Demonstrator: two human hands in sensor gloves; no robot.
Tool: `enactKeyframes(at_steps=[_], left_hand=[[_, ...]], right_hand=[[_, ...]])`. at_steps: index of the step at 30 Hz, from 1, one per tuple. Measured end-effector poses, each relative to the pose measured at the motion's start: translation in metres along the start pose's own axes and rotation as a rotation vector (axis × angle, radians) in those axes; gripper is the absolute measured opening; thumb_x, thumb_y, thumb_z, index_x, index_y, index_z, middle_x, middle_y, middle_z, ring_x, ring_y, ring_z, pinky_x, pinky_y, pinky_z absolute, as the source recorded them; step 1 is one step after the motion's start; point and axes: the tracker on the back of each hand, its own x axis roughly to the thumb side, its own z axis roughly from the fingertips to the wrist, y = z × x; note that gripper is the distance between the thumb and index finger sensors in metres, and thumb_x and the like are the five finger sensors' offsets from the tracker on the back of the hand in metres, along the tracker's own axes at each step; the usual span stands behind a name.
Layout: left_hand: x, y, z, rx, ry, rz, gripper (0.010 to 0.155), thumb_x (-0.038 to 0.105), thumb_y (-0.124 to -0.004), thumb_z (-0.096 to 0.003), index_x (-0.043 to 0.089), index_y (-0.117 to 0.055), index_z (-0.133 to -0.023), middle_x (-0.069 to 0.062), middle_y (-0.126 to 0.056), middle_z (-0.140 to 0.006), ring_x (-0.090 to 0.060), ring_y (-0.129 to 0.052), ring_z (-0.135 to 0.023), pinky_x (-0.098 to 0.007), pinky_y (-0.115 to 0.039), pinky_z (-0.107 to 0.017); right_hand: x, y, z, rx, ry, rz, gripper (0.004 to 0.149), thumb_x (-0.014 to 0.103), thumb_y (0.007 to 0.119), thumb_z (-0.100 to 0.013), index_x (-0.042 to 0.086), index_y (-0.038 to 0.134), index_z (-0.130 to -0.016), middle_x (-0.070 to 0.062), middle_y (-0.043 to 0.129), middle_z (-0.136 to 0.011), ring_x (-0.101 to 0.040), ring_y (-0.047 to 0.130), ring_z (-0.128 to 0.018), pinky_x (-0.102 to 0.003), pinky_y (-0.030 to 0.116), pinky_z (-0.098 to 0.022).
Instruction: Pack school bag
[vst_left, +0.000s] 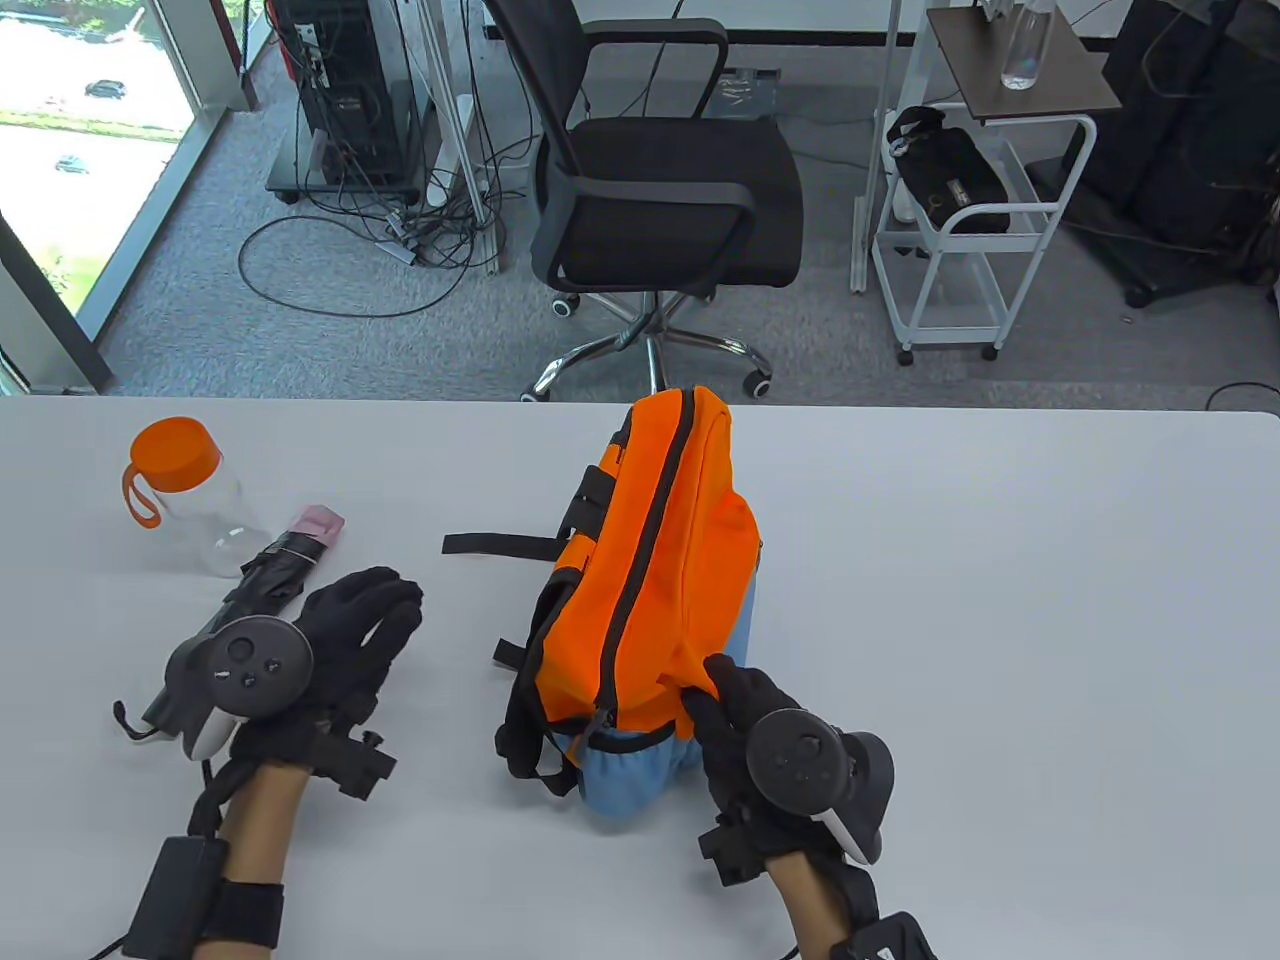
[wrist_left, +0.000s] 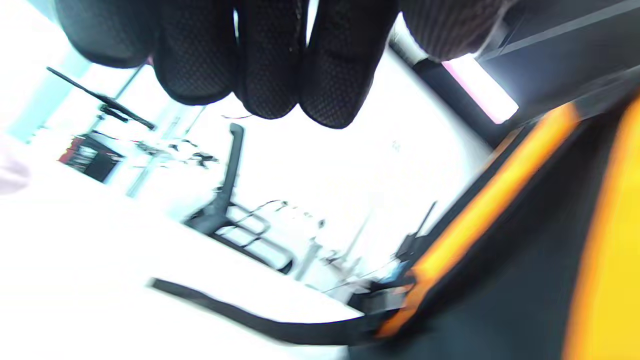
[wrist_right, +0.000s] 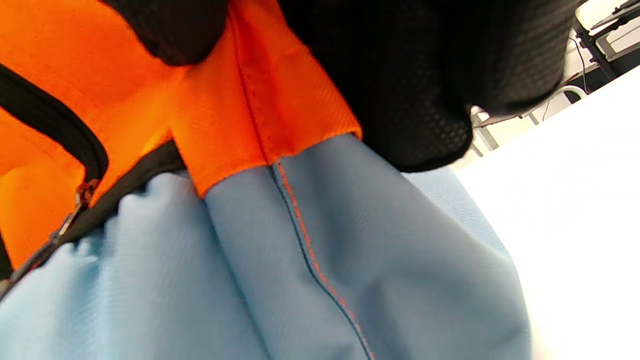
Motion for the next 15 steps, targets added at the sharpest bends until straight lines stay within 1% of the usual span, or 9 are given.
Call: enactKeyframes(at_steps=[2,3,4,5,6,9,10,12,15], left_hand=[[-0.024,0.000,-0.004,-0.068,0.129,-0.134,0.067,0.052,-0.064,-0.0549,0.008,-0.076,-0.104,-0.031,-0.072,-0.106,-0.057,-0.075,-0.091,-0.069,-0.067,-0.064],[-0.037,0.001,-0.005,-0.096,0.211,-0.215,0.072,0.052,-0.063,-0.0551,0.006,-0.066,-0.110,-0.033,-0.066,-0.108,-0.062,-0.067,-0.093,-0.072,-0.061,-0.064],[-0.044,0.001,-0.006,-0.127,0.252,-0.258,0.076,0.052,-0.063,-0.0552,0.002,-0.058,-0.113,-0.036,-0.061,-0.110,-0.064,-0.062,-0.094,-0.074,-0.058,-0.065],[-0.055,0.000,-0.008,-0.185,0.317,-0.315,0.080,0.052,-0.062,-0.0557,0.001,-0.050,-0.115,-0.038,-0.055,-0.111,-0.065,-0.057,-0.095,-0.075,-0.055,-0.066],[-0.063,-0.002,-0.008,-0.215,0.351,-0.356,0.081,0.052,-0.062,-0.0557,0.000,-0.048,-0.116,-0.040,-0.052,-0.112,-0.066,-0.056,-0.096,-0.076,-0.053,-0.066],[-0.083,-0.009,-0.010,-0.287,0.433,-0.475,0.087,0.052,-0.062,-0.0557,-0.006,-0.037,-0.116,-0.045,-0.041,-0.113,-0.070,-0.046,-0.098,-0.078,-0.050,-0.066],[-0.089,-0.013,-0.012,-0.336,0.460,-0.506,0.089,0.052,-0.062,-0.0558,-0.007,-0.032,-0.116,-0.045,-0.035,-0.114,-0.071,-0.041,-0.098,-0.078,-0.048,-0.066],[-0.096,-0.020,-0.018,-0.420,0.469,-0.512,0.091,0.052,-0.061,-0.0560,-0.006,-0.025,-0.116,-0.044,-0.027,-0.114,-0.071,-0.035,-0.100,-0.080,-0.045,-0.066],[-0.104,-0.033,-0.028,-0.482,0.483,-0.524,0.093,0.052,-0.061,-0.0558,-0.006,-0.020,-0.116,-0.044,-0.021,-0.113,-0.070,-0.031,-0.101,-0.081,-0.042,-0.066]], right_hand=[[0.001,0.000,-0.001,0.007,0.000,0.001,0.055,0.042,0.069,-0.044,0.006,0.083,-0.083,-0.024,0.097,-0.072,-0.040,0.103,-0.051,-0.054,0.086,-0.041],[0.002,0.001,0.000,0.000,-0.002,0.010,0.054,0.042,0.070,-0.044,0.006,0.083,-0.083,-0.024,0.097,-0.072,-0.040,0.103,-0.051,-0.054,0.086,-0.041],[0.003,0.001,0.000,-0.005,-0.004,0.018,0.054,0.042,0.070,-0.044,0.006,0.083,-0.082,-0.024,0.097,-0.072,-0.040,0.103,-0.051,-0.054,0.087,-0.040],[0.003,0.001,0.000,-0.003,-0.007,0.026,0.054,0.042,0.070,-0.044,0.006,0.083,-0.083,-0.024,0.097,-0.072,-0.040,0.103,-0.051,-0.053,0.087,-0.041],[0.004,0.001,0.000,0.002,-0.008,0.029,0.054,0.042,0.070,-0.044,0.006,0.083,-0.083,-0.024,0.097,-0.072,-0.040,0.103,-0.051,-0.053,0.087,-0.041],[0.003,0.001,-0.001,0.022,-0.003,0.017,0.055,0.042,0.070,-0.044,0.006,0.082,-0.084,-0.024,0.096,-0.073,-0.040,0.102,-0.052,-0.054,0.086,-0.041],[0.003,0.001,-0.002,0.025,-0.002,0.013,0.055,0.042,0.070,-0.044,0.006,0.082,-0.084,-0.024,0.096,-0.073,-0.040,0.102,-0.052,-0.054,0.086,-0.042],[0.002,0.001,-0.002,0.025,-0.005,0.011,0.055,0.042,0.070,-0.044,0.006,0.082,-0.084,-0.024,0.096,-0.073,-0.040,0.102,-0.052,-0.054,0.086,-0.042],[0.003,0.001,-0.003,0.032,-0.011,0.007,0.055,0.042,0.070,-0.044,0.006,0.082,-0.084,-0.024,0.096,-0.073,-0.041,0.102,-0.052,-0.054,0.086,-0.042]])
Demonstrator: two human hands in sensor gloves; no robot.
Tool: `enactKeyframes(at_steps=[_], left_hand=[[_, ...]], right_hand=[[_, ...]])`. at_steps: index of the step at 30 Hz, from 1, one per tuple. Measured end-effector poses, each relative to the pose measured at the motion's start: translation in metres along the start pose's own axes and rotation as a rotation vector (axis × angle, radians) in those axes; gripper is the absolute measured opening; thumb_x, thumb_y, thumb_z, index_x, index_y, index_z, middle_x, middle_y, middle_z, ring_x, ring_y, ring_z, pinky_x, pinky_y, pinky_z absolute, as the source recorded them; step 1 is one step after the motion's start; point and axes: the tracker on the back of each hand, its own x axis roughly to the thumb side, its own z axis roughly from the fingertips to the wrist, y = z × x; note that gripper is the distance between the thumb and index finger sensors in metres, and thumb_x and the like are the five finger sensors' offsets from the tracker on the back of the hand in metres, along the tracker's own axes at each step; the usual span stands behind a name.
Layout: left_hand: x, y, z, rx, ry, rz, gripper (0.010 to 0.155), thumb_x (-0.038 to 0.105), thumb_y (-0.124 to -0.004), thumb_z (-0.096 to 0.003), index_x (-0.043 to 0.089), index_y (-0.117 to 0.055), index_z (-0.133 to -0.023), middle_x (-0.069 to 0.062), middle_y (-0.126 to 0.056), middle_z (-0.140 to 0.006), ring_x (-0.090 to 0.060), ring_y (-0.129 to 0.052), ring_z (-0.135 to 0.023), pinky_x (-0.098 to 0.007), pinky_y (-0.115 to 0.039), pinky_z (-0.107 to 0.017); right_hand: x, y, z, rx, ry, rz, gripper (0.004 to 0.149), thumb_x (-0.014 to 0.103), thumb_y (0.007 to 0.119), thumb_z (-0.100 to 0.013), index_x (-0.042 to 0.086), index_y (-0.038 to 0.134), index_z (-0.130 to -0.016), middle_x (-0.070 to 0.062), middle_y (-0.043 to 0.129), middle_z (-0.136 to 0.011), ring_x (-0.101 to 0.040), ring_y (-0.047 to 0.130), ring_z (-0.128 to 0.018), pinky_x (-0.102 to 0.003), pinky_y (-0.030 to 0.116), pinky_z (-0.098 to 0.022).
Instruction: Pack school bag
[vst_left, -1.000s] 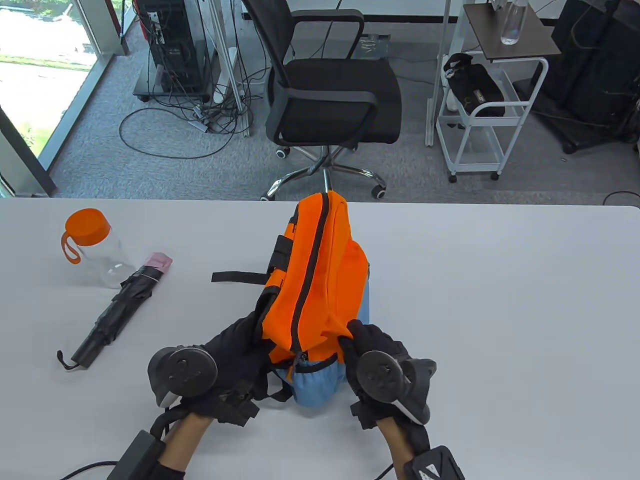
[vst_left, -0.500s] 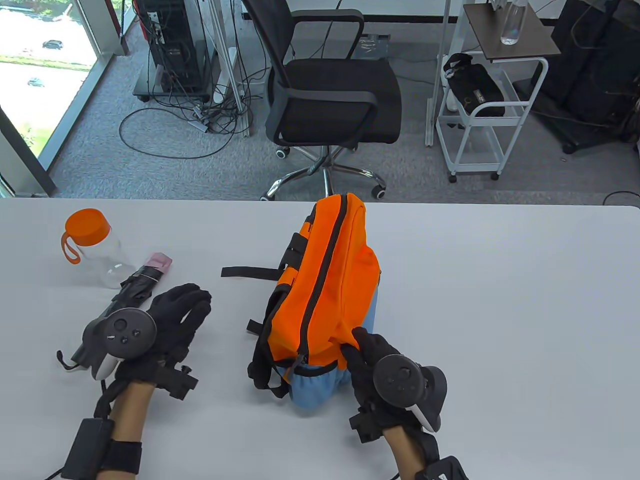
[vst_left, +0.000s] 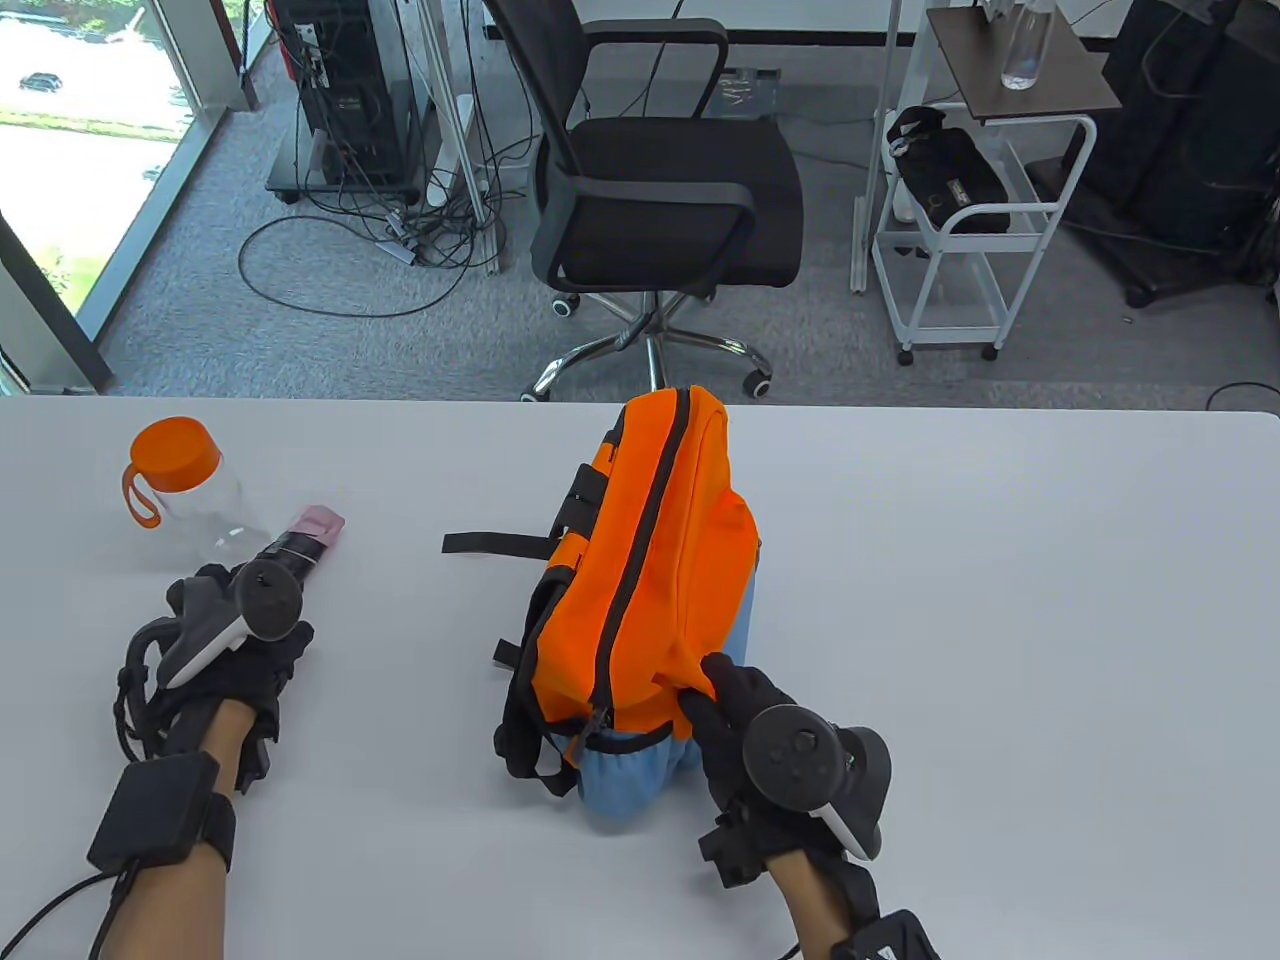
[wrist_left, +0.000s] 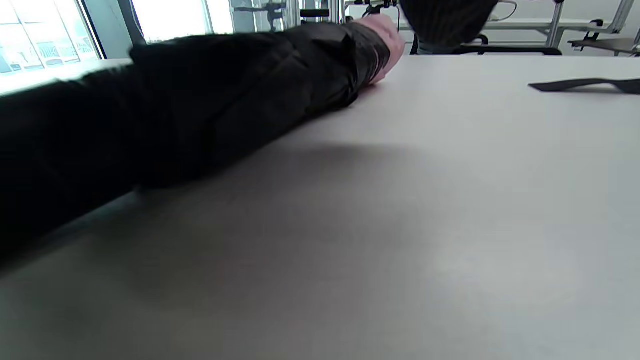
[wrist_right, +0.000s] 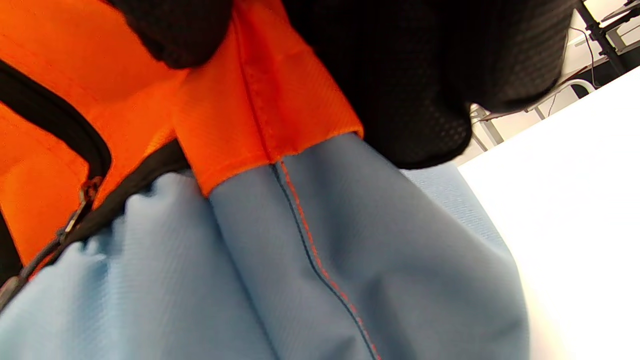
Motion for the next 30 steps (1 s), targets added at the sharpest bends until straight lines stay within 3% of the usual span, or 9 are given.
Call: enactKeyframes(at_steps=[4,7,10,12,17,22,25,27,30], left_hand=[[0.007,-0.011,-0.013,-0.015,0.043,-0.003,0.104,0.053,-0.067,-0.0529,-0.011,-0.012,-0.113,-0.049,-0.027,-0.110,-0.069,-0.049,-0.095,-0.082,-0.042,-0.066],[0.014,-0.011,-0.015,-0.021,0.024,-0.170,0.105,0.054,-0.070,-0.0507,-0.014,-0.024,-0.116,-0.040,-0.048,-0.100,-0.051,-0.066,-0.081,-0.075,-0.053,-0.066],[0.012,-0.013,-0.011,-0.025,0.040,-0.046,0.101,0.056,-0.072,-0.0498,-0.004,-0.028,-0.118,-0.043,-0.050,-0.107,-0.059,-0.068,-0.088,-0.076,-0.057,-0.065],[0.010,-0.015,-0.008,-0.103,0.034,-0.032,0.108,0.058,-0.071,-0.0498,-0.003,-0.014,-0.119,-0.042,-0.063,-0.107,-0.058,-0.080,-0.088,-0.071,-0.071,-0.063],[0.005,-0.003,0.005,-0.131,-0.049,0.019,0.097,0.062,-0.058,-0.0515,0.006,-0.017,-0.119,-0.037,-0.072,-0.105,-0.048,-0.098,-0.072,-0.054,-0.088,-0.051],[0.010,0.008,0.023,-0.054,-0.308,0.049,0.074,0.036,-0.062,-0.0556,0.018,-0.022,-0.115,-0.038,-0.062,-0.108,-0.031,-0.108,-0.060,-0.037,-0.099,-0.042],[0.026,-0.002,0.030,-0.119,-0.422,-0.089,0.076,0.018,-0.068,-0.0540,0.024,-0.021,-0.113,-0.043,-0.044,-0.111,-0.025,-0.102,-0.070,-0.036,-0.095,-0.052],[0.043,-0.017,0.032,-0.144,-0.445,-0.364,0.085,0.015,-0.075,-0.0515,0.024,-0.016,-0.113,-0.046,-0.031,-0.111,-0.031,-0.092,-0.078,-0.045,-0.086,-0.061],[0.063,-0.029,0.035,-0.022,-0.479,-0.683,0.106,0.039,-0.085,-0.0459,0.025,-0.003,-0.113,-0.045,-0.021,-0.105,-0.031,-0.078,-0.075,-0.053,-0.075,-0.063]], right_hand=[[0.000,0.000,0.001,0.006,0.003,-0.002,0.056,0.042,0.070,-0.044,0.005,0.082,-0.084,-0.025,0.095,-0.074,-0.041,0.102,-0.053,-0.054,0.086,-0.042],[-0.001,-0.001,0.000,0.010,0.005,-0.001,0.056,0.042,0.070,-0.044,0.006,0.081,-0.084,-0.025,0.095,-0.074,-0.041,0.102,-0.053,-0.054,0.086,-0.042],[0.000,0.000,0.000,0.013,0.001,-0.002,0.056,0.042,0.070,-0.044,0.005,0.081,-0.084,-0.025,0.095,-0.074,-0.041,0.102,-0.053,-0.054,0.085,-0.042],[0.001,0.001,0.000,0.015,-0.001,0.003,0.056,0.042,0.070,-0.044,0.005,0.081,-0.085,-0.025,0.095,-0.074,-0.041,0.102,-0.053,-0.054,0.085,-0.042],[0.001,0.000,0.000,0.018,0.001,0.001,0.056,0.042,0.070,-0.044,0.005,0.081,-0.085,-0.025,0.095,-0.075,-0.041,0.102,-0.054,-0.055,0.085,-0.042],[0.000,0.000,0.000,0.024,0.001,0.002,0.056,0.042,0.070,-0.044,0.005,0.080,-0.085,-0.025,0.095,-0.075,-0.041,0.101,-0.054,-0.055,0.085,-0.043],[0.001,0.001,-0.001,0.023,-0.002,0.003,0.056,0.042,0.070,-0.044,0.005,0.080,-0.085,-0.025,0.095,-0.075,-0.041,0.101,-0.054,-0.055,0.085,-0.043],[0.001,0.001,0.000,0.022,-0.001,0.009,0.056,0.042,0.070,-0.044,0.005,0.080,-0.085,-0.025,0.094,-0.075,-0.041,0.101,-0.054,-0.054,0.085,-0.043],[0.000,0.000,0.000,0.023,0.002,0.009,0.056,0.042,0.070,-0.044,0.005,0.080,-0.086,-0.025,0.094,-0.075,-0.041,0.101,-0.054,-0.055,0.085,-0.043]])
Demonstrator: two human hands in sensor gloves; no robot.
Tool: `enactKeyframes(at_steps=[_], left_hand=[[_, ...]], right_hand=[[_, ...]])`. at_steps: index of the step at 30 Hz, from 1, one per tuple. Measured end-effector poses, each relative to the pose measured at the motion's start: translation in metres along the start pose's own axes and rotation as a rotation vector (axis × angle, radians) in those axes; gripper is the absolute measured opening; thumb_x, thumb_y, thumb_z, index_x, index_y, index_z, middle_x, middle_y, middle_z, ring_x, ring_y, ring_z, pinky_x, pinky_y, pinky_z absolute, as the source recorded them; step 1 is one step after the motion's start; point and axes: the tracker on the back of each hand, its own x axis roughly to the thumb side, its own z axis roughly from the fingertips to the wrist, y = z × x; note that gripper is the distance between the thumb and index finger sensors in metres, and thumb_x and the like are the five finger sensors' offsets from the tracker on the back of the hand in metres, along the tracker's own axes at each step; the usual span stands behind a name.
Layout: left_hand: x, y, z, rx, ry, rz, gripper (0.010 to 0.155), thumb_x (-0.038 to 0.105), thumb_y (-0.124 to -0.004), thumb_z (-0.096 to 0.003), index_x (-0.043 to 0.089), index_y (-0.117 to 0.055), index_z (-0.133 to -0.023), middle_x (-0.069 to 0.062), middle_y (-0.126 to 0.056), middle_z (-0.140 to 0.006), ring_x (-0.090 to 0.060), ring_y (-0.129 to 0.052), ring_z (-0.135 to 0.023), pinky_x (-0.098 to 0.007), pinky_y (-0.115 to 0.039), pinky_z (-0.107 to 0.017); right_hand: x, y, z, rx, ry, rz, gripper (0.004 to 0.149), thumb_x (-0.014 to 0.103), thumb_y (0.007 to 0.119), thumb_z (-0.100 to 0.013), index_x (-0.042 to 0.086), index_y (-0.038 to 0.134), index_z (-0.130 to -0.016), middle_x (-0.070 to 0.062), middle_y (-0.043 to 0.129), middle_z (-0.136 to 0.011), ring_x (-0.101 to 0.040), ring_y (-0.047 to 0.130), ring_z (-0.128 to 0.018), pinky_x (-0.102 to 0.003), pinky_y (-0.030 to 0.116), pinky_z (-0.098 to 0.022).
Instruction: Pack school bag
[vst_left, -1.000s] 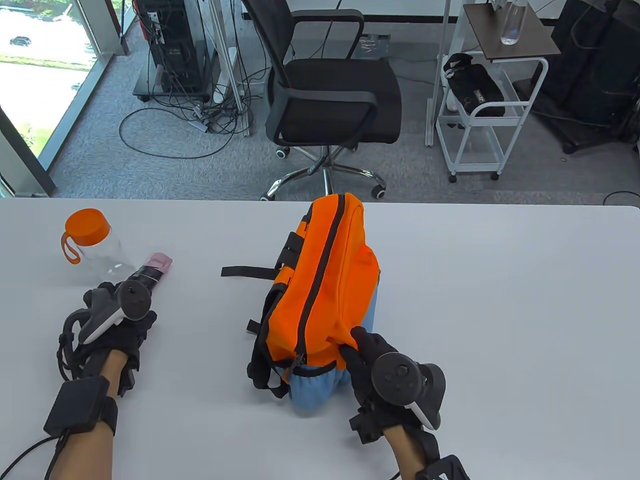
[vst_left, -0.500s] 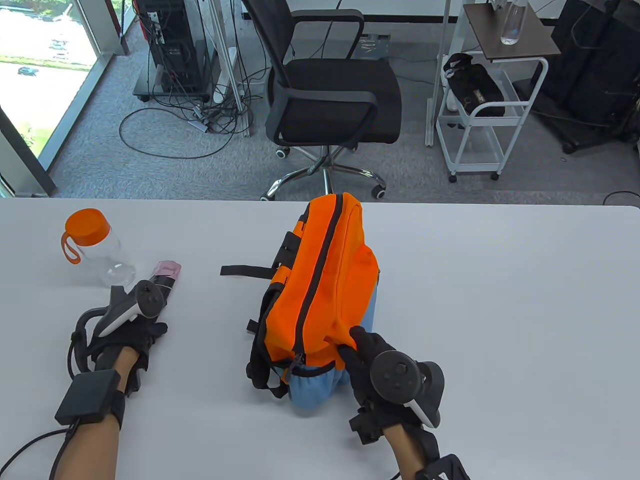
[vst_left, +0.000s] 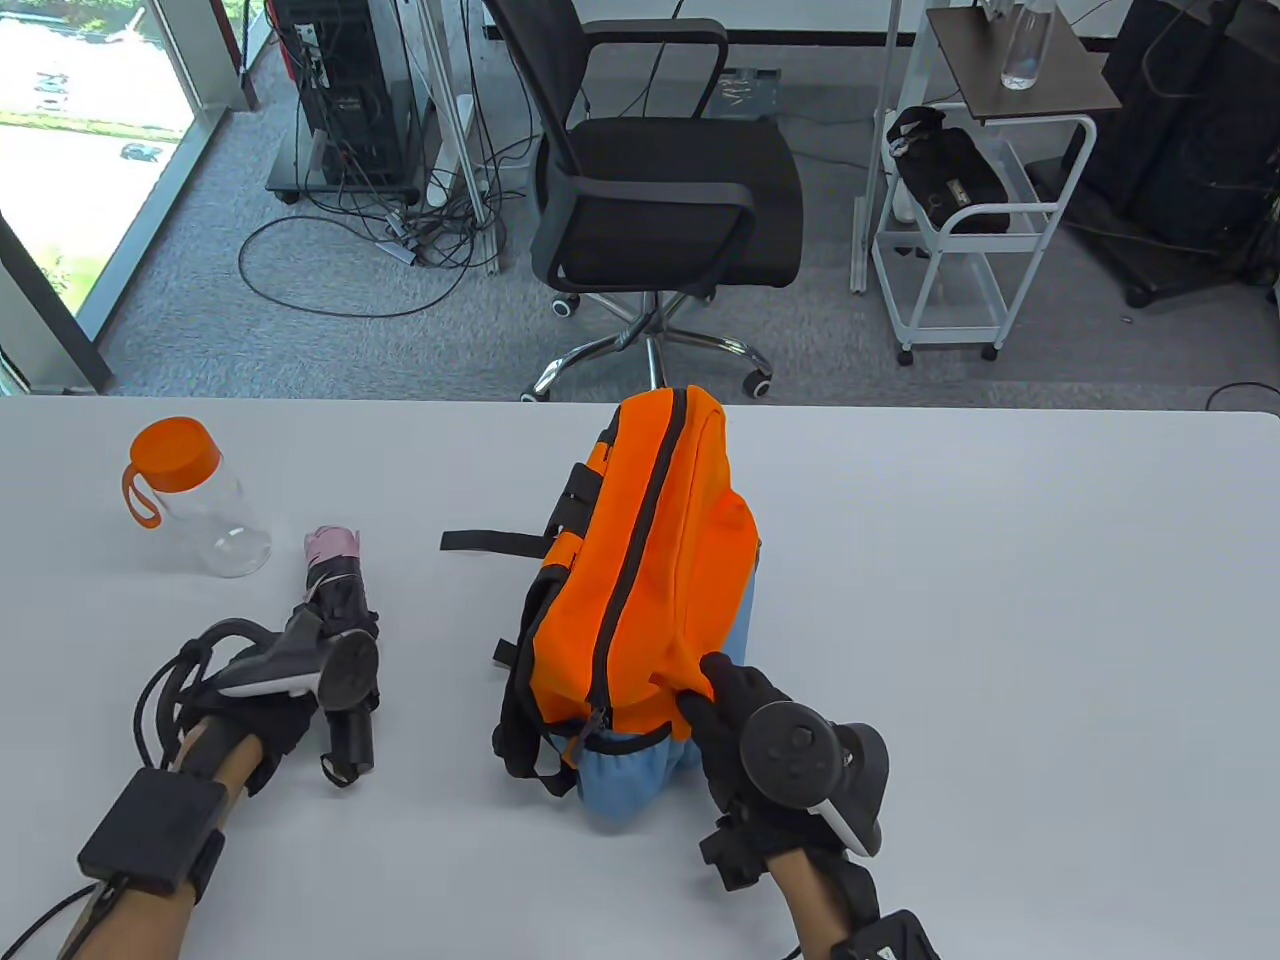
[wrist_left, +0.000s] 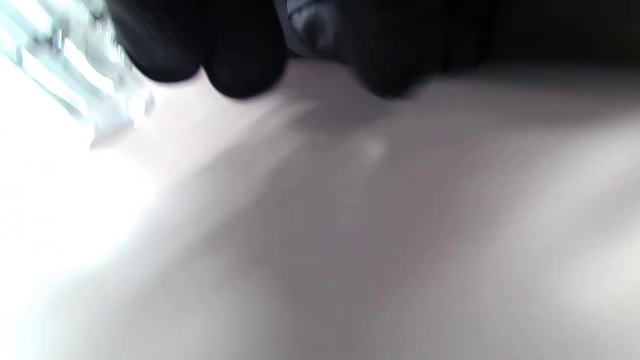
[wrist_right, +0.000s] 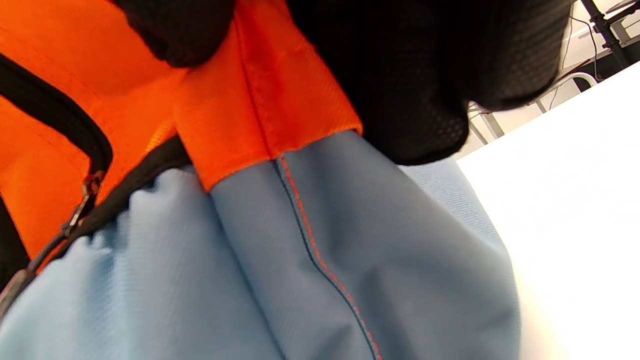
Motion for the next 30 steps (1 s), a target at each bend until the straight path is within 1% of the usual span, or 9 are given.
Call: enactKeyframes(at_steps=[3,7,10,11,14,21,25,28,30], left_hand=[[0.019,0.010,-0.003,0.124,-0.068,-0.212,0.093,0.044,-0.088,-0.0429,0.033,-0.030,-0.115,-0.041,-0.025,-0.104,-0.037,-0.071,-0.074,-0.058,-0.068,-0.063],[0.029,0.027,0.001,0.256,-0.194,-0.306,0.078,0.055,-0.090,-0.0352,0.034,-0.058,-0.103,-0.033,-0.030,-0.111,-0.046,-0.069,-0.075,-0.057,-0.070,-0.057],[0.017,0.053,0.022,0.470,-0.131,-0.088,0.072,0.060,-0.085,-0.0363,0.027,-0.071,-0.098,-0.026,-0.054,-0.114,-0.042,-0.078,-0.072,-0.056,-0.075,-0.055],[0.010,0.061,0.031,0.526,-0.108,0.024,0.070,0.061,-0.086,-0.0375,0.025,-0.074,-0.097,-0.016,-0.080,-0.105,-0.038,-0.086,-0.067,-0.054,-0.080,-0.052],[-0.018,0.094,0.071,0.687,-0.117,0.462,0.069,0.062,-0.087,-0.0397,0.019,-0.082,-0.094,-0.017,-0.097,-0.087,-0.031,-0.095,-0.054,-0.049,-0.088,-0.045],[-0.023,0.153,0.153,0.904,-0.604,1.056,0.074,0.066,-0.085,-0.0427,0.008,-0.089,-0.090,-0.022,-0.102,-0.073,0.002,-0.095,-0.012,-0.020,-0.092,-0.010],[0.004,0.175,0.162,1.002,-0.740,1.074,0.072,0.060,-0.087,-0.0414,0.013,-0.083,-0.096,-0.021,-0.096,-0.087,-0.005,-0.104,-0.019,-0.024,-0.097,-0.021],[0.025,0.181,0.163,1.207,-0.615,0.829,0.066,0.056,-0.092,-0.0381,0.023,-0.083,-0.095,-0.013,-0.095,-0.093,-0.010,-0.108,-0.028,-0.027,-0.100,-0.027],[0.042,0.179,0.158,1.289,-0.613,0.902,0.065,0.057,-0.093,-0.0366,0.023,-0.086,-0.092,-0.014,-0.097,-0.090,-0.009,-0.109,-0.017,-0.025,-0.100,-0.024]], right_hand=[[0.000,0.000,0.000,0.001,0.001,0.000,0.056,0.042,0.070,-0.044,0.005,0.080,-0.086,-0.025,0.094,-0.076,-0.041,0.101,-0.054,-0.055,0.085,-0.043],[0.000,0.000,0.001,0.005,0.001,0.007,0.057,0.042,0.070,-0.044,0.005,0.079,-0.087,-0.025,0.094,-0.076,-0.041,0.101,-0.055,-0.055,0.085,-0.043],[0.001,0.000,0.001,0.011,0.001,0.012,0.057,0.042,0.070,-0.044,0.005,0.078,-0.087,-0.025,0.093,-0.077,-0.041,0.101,-0.055,-0.055,0.085,-0.043],[0.001,0.000,0.001,0.013,0.000,0.010,0.057,0.042,0.070,-0.044,0.005,0.078,-0.087,-0.025,0.093,-0.077,-0.041,0.101,-0.055,-0.055,0.085,-0.043],[0.002,0.001,0.000,0.017,-0.001,0.012,0.057,0.042,0.070,-0.044,0.005,0.078,-0.087,-0.025,0.093,-0.077,-0.042,0.101,-0.055,-0.055,0.085,-0.043],[0.003,0.002,-0.002,0.024,0.004,0.010,0.057,0.042,0.070,-0.044,0.006,0.078,-0.087,-0.025,0.093,-0.077,-0.042,0.101,-0.055,-0.055,0.085,-0.043],[0.006,0.003,-0.001,0.010,-0.003,0.019,0.056,0.042,0.070,-0.044,0.006,0.079,-0.087,-0.025,0.094,-0.076,-0.041,0.101,-0.054,-0.055,0.085,-0.043],[0.008,0.004,0.000,-0.030,-0.021,0.041,0.053,0.038,0.070,-0.045,0.006,0.081,-0.085,-0.023,0.096,-0.075,-0.040,0.102,-0.054,-0.053,0.086,-0.043],[0.009,0.005,-0.001,-0.027,-0.024,0.040,0.051,0.036,0.070,-0.045,0.006,0.082,-0.084,-0.022,0.097,-0.074,-0.039,0.103,-0.053,-0.052,0.087,-0.042]])
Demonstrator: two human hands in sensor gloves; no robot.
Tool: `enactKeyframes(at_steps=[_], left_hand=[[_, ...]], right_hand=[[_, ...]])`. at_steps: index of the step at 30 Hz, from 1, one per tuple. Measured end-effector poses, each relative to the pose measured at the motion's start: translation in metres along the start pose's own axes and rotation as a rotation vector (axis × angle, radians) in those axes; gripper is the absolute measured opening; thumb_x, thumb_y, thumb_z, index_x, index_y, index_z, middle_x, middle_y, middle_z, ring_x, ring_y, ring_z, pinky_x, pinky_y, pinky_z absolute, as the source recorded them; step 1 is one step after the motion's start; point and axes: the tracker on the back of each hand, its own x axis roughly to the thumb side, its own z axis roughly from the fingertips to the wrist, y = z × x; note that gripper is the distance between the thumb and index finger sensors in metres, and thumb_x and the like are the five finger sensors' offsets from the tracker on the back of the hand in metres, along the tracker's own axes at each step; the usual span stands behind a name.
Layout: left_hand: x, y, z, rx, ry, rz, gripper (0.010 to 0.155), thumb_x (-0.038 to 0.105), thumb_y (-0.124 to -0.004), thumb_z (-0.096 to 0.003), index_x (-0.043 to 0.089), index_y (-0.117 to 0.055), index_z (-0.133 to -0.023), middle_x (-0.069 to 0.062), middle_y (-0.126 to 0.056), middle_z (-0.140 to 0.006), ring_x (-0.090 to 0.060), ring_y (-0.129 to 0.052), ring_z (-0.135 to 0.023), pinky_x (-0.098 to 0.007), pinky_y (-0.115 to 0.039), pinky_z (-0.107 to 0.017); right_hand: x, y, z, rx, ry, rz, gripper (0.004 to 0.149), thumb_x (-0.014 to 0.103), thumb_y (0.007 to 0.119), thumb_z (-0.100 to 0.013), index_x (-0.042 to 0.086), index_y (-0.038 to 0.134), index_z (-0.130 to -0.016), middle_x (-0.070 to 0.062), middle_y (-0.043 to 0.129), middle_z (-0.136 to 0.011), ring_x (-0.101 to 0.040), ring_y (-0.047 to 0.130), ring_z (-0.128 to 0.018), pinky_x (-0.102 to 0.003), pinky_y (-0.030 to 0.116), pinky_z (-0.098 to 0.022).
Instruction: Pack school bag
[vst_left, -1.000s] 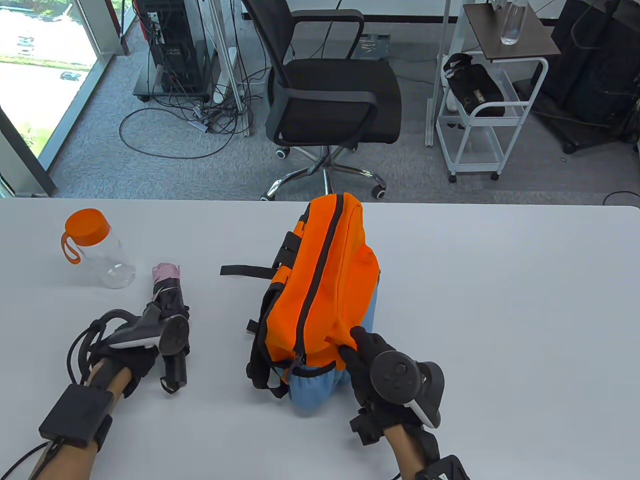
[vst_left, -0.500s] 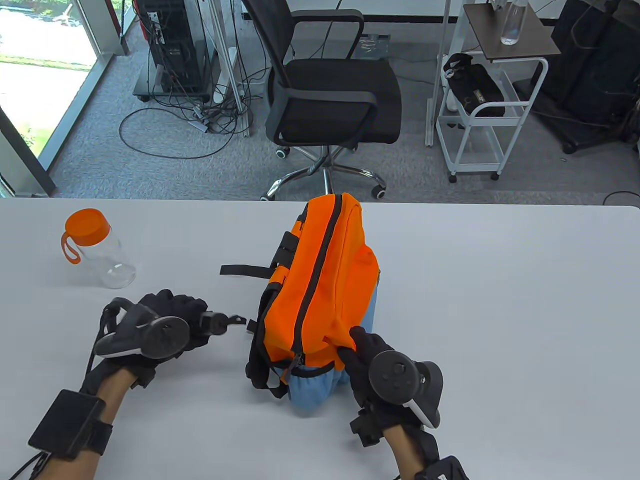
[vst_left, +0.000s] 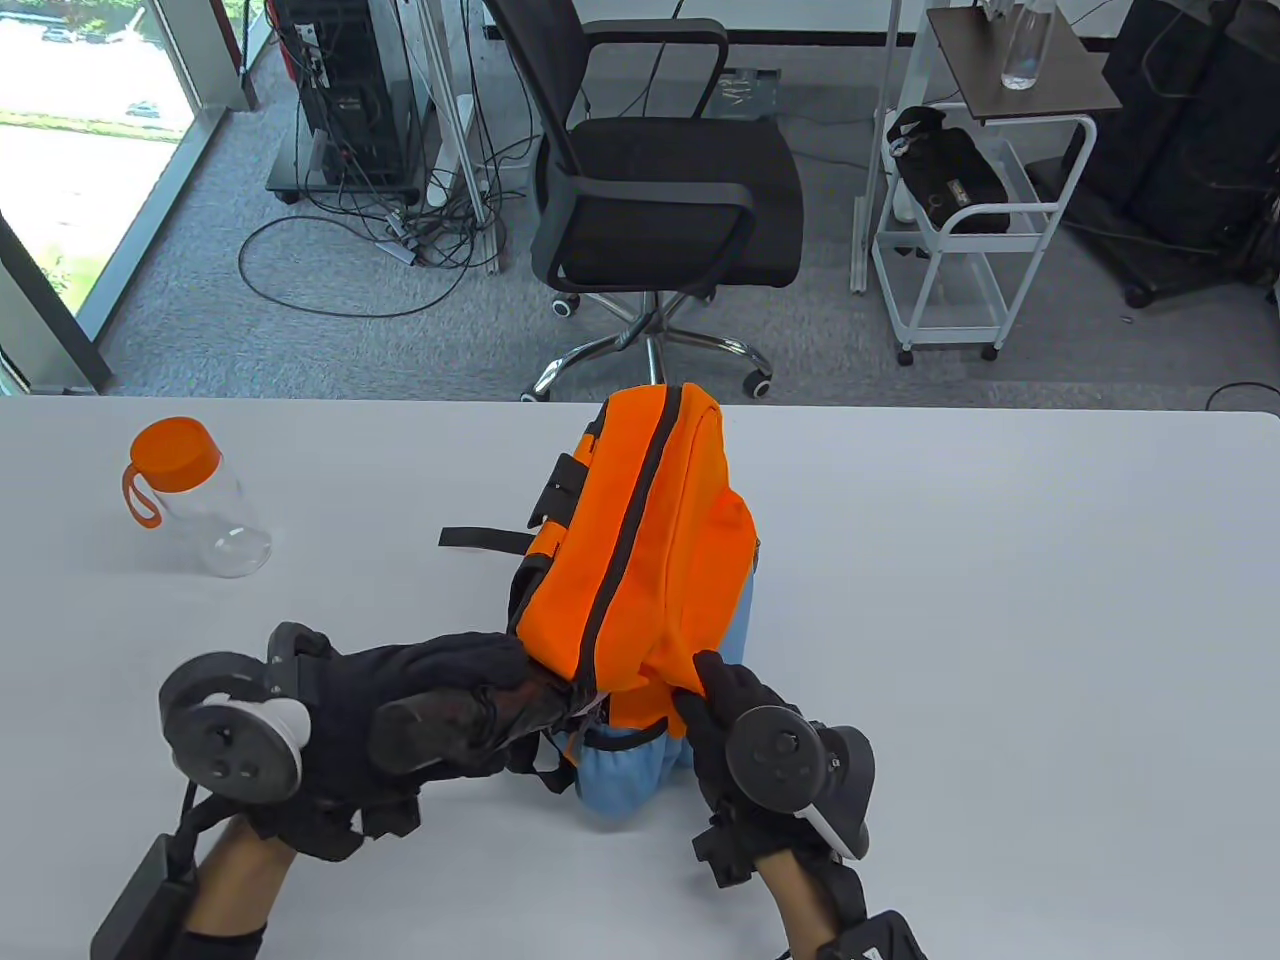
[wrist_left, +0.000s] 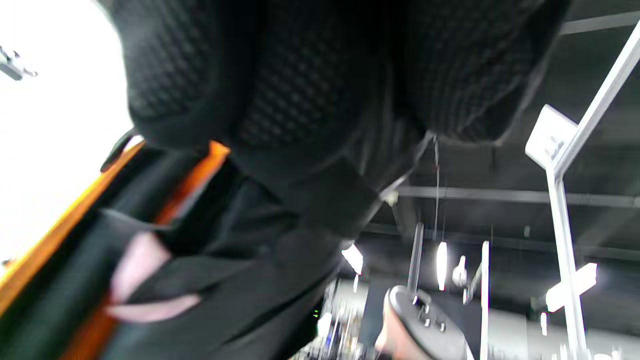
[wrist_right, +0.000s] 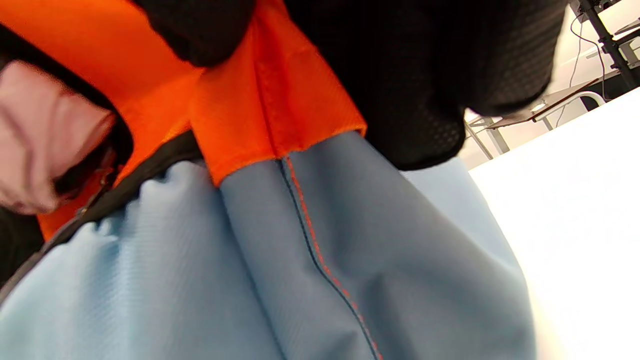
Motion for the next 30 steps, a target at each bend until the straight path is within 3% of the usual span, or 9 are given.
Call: enactKeyframes(at_steps=[1,3,4,8,14,19,24,26,30], left_hand=[[0.004,-0.013,0.002,-0.029,-0.003,-0.037,0.065,0.055,-0.094,-0.0361,0.023,-0.085,-0.092,-0.013,-0.097,-0.091,-0.011,-0.108,-0.024,-0.027,-0.100,-0.026],[0.006,-0.034,0.005,-0.098,-0.008,-0.133,0.066,0.057,-0.091,-0.0363,0.023,-0.083,-0.093,-0.012,-0.098,-0.090,-0.008,-0.110,-0.022,-0.025,-0.102,-0.028],[0.008,-0.043,0.006,-0.069,0.027,-0.132,0.067,0.058,-0.091,-0.0364,0.021,-0.084,-0.092,-0.014,-0.099,-0.086,-0.008,-0.111,-0.023,-0.026,-0.103,-0.027],[0.007,-0.045,-0.009,0.003,0.137,-0.149,0.071,0.065,-0.087,-0.0396,0.013,-0.090,-0.088,-0.017,-0.106,-0.070,0.001,-0.111,-0.013,-0.020,-0.104,-0.015],[0.013,-0.055,-0.027,-0.086,0.306,-0.321,0.069,0.066,-0.080,-0.0466,0.006,-0.093,-0.078,-0.017,-0.110,-0.052,0.007,-0.106,-0.002,-0.017,-0.102,-0.004],[0.010,-0.050,-0.029,-0.055,0.444,-0.266,0.070,0.065,-0.079,-0.0486,0.003,-0.094,-0.077,-0.018,-0.111,-0.049,0.008,-0.108,-0.002,-0.015,-0.103,-0.003],[-0.001,-0.062,-0.010,0.111,0.521,0.074,0.070,0.060,-0.085,-0.0435,0.009,-0.085,-0.091,-0.023,-0.101,-0.076,-0.005,-0.111,-0.014,-0.023,-0.103,-0.022],[-0.003,-0.072,-0.004,0.133,0.512,0.090,0.069,0.059,-0.085,-0.0424,0.012,-0.082,-0.094,-0.021,-0.098,-0.083,-0.007,-0.111,-0.016,-0.025,-0.103,-0.025],[0.010,-0.078,-0.006,0.030,0.423,-0.052,0.068,0.056,-0.085,-0.0383,0.018,-0.080,-0.095,-0.015,-0.097,-0.090,-0.008,-0.113,-0.024,-0.028,-0.105,-0.030]], right_hand=[[-0.001,0.000,-0.001,-0.005,-0.001,-0.010,0.050,0.035,0.071,-0.044,0.006,0.082,-0.083,-0.022,0.097,-0.073,-0.038,0.104,-0.053,-0.051,0.088,-0.042],[-0.002,0.001,-0.004,0.009,-0.006,-0.052,0.050,0.034,0.072,-0.044,0.004,0.083,-0.083,-0.023,0.098,-0.072,-0.039,0.104,-0.052,-0.051,0.089,-0.041],[-0.002,0.001,-0.004,0.008,-0.005,-0.064,0.050,0.034,0.072,-0.044,0.004,0.083,-0.083,-0.023,0.098,-0.072,-0.039,0.105,-0.051,-0.051,0.089,-0.041],[-0.001,0.001,-0.005,0.019,-0.009,-0.061,0.051,0.034,0.072,-0.044,0.003,0.084,-0.082,-0.024,0.099,-0.070,-0.038,0.106,-0.048,-0.049,0.091,-0.039],[0.000,0.002,-0.006,0.049,-0.016,-0.094,0.049,0.033,0.074,-0.044,0.002,0.086,-0.080,-0.025,0.100,-0.068,-0.038,0.108,-0.044,-0.047,0.094,-0.035],[-0.005,0.001,-0.008,0.057,0.016,-0.153,0.048,0.033,0.073,-0.044,0.003,0.086,-0.079,-0.023,0.101,-0.066,-0.036,0.110,-0.042,-0.045,0.096,-0.032],[-0.026,-0.002,-0.009,0.047,0.114,-0.292,0.048,0.034,0.073,-0.044,0.002,0.087,-0.077,-0.024,0.103,-0.063,-0.035,0.111,-0.038,-0.042,0.099,-0.027],[-0.036,-0.001,-0.009,0.060,0.166,-0.364,0.048,0.033,0.073,-0.044,0.001,0.087,-0.078,-0.025,0.102,-0.064,-0.036,0.111,-0.040,-0.043,0.099,-0.028],[-0.048,-0.002,-0.007,0.063,0.214,-0.421,0.049,0.033,0.073,-0.044,0.001,0.087,-0.078,-0.025,0.102,-0.065,-0.037,0.111,-0.040,-0.042,0.100,-0.027]])
